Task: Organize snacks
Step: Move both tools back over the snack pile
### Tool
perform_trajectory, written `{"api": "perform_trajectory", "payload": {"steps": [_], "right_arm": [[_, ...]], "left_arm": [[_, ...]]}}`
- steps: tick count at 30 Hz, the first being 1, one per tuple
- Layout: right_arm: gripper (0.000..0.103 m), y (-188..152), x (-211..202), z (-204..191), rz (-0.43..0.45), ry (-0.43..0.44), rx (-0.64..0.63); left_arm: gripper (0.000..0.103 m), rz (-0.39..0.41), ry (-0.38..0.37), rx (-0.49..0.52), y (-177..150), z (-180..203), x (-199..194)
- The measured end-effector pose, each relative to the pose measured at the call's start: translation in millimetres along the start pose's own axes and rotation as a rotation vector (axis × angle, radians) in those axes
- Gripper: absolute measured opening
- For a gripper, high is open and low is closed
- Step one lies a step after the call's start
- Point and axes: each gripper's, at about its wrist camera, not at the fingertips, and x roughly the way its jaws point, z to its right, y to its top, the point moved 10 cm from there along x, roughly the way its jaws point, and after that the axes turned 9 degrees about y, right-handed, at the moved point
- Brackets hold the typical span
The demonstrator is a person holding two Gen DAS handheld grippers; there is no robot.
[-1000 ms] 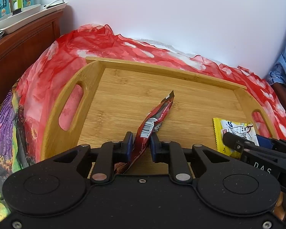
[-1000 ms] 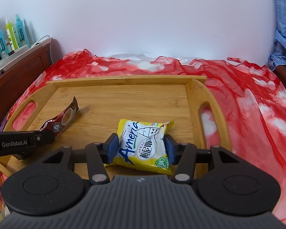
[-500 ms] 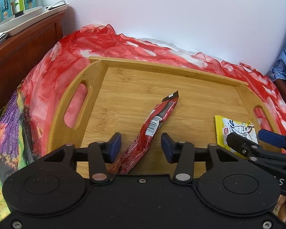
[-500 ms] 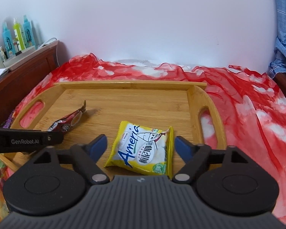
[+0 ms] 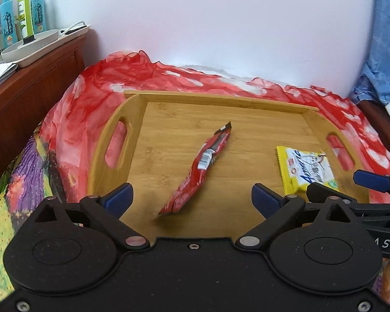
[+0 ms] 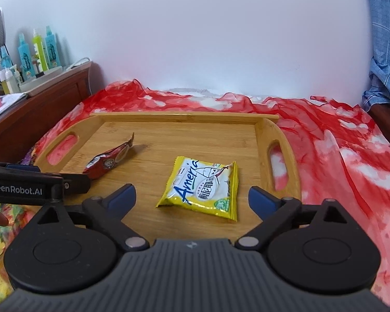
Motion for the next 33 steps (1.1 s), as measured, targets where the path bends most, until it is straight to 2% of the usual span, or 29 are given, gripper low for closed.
{"api": "perform_trajectory", "payload": {"steps": [7, 13, 19, 24, 33], "right_arm": [[0.103, -9, -27, -7, 0.043, 0.007, -0.013], [0.103, -21, -47, -10, 0.081, -0.030, -0.047], [0.103, -37, -69, -6, 0.122, -0.061, -0.030], [0.103, -58, -83, -5, 0.132, -0.105, -0.028], [0.103, -95, -93, -17, 0.094, -0.136, -0.045]], "left_arm": [[0.102, 0.048, -0.035, -0.005, -10, -1, -27], [0.103, 0.102, -0.082, 0.007, -22, -2, -53], [0.103, 0.123, -0.117, -0.005, -41, -10, -69], [0.103, 0.143, -0.109, 0.010, -61, -18, -78], [0.103, 0.189, -0.066, 0.050, -90, -29, -87]]}}
